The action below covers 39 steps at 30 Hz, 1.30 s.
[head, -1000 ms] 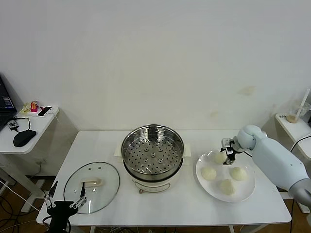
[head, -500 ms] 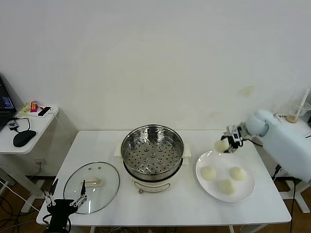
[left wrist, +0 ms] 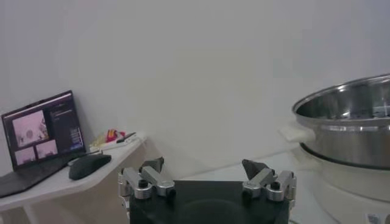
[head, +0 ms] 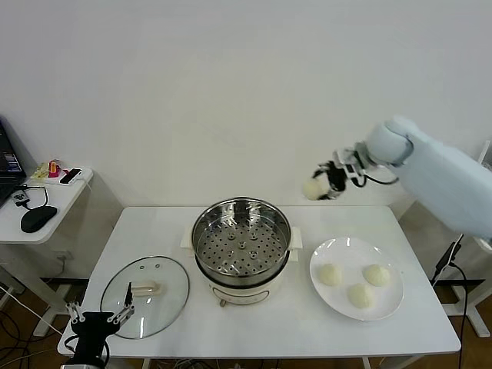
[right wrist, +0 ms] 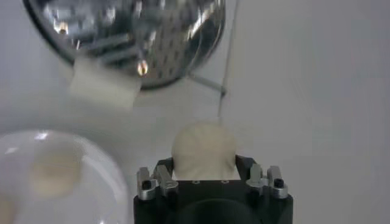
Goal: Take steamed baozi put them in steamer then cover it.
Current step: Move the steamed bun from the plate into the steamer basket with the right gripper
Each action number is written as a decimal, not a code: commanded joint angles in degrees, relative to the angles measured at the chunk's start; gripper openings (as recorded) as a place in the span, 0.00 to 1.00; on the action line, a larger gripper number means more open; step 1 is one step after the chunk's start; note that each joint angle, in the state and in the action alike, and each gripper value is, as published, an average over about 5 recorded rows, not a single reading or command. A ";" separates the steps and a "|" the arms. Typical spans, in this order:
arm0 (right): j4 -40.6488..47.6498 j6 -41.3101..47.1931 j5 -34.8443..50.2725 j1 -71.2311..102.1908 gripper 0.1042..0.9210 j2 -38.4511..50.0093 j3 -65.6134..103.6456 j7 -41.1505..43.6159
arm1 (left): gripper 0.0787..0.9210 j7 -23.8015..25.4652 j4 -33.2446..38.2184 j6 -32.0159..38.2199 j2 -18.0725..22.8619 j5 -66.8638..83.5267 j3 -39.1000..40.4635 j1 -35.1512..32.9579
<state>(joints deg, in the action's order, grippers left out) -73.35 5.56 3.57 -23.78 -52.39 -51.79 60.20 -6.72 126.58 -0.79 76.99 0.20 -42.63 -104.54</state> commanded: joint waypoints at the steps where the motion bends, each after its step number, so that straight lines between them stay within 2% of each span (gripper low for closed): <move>1: -1.48 -3.21 4.08 -7.10 0.66 -10.00 -11.65 -2.15 | 0.88 0.08 -0.16 -0.02 0.11 -0.06 -0.51 -0.24; 7: 1.59 -10.69 -2.40 -5.39 0.66 -14.89 -16.10 -3.72 | 0.88 0.07 0.34 0.02 0.78 -0.01 -1.58 -0.50; 21: 14.77 -24.58 -17.18 1.23 0.66 -22.64 -16.37 -8.71 | 0.88 -0.07 0.19 0.16 2.09 -0.01 -2.57 -0.52; 34: 20.12 -27.27 -20.06 3.43 0.68 -25.69 -15.22 -10.34 | 0.88 -0.27 -0.20 0.22 1.75 0.01 -2.38 0.29; 39: 20.55 -27.54 -19.16 3.27 0.76 -25.59 -15.21 -10.66 | 0.88 -0.40 0.72 0.18 1.75 0.01 -2.40 0.05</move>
<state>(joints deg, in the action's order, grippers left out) -55.39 -19.80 -13.83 -21.18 -76.42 -66.80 50.47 -7.05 126.64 -0.58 78.75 0.24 -44.97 -104.52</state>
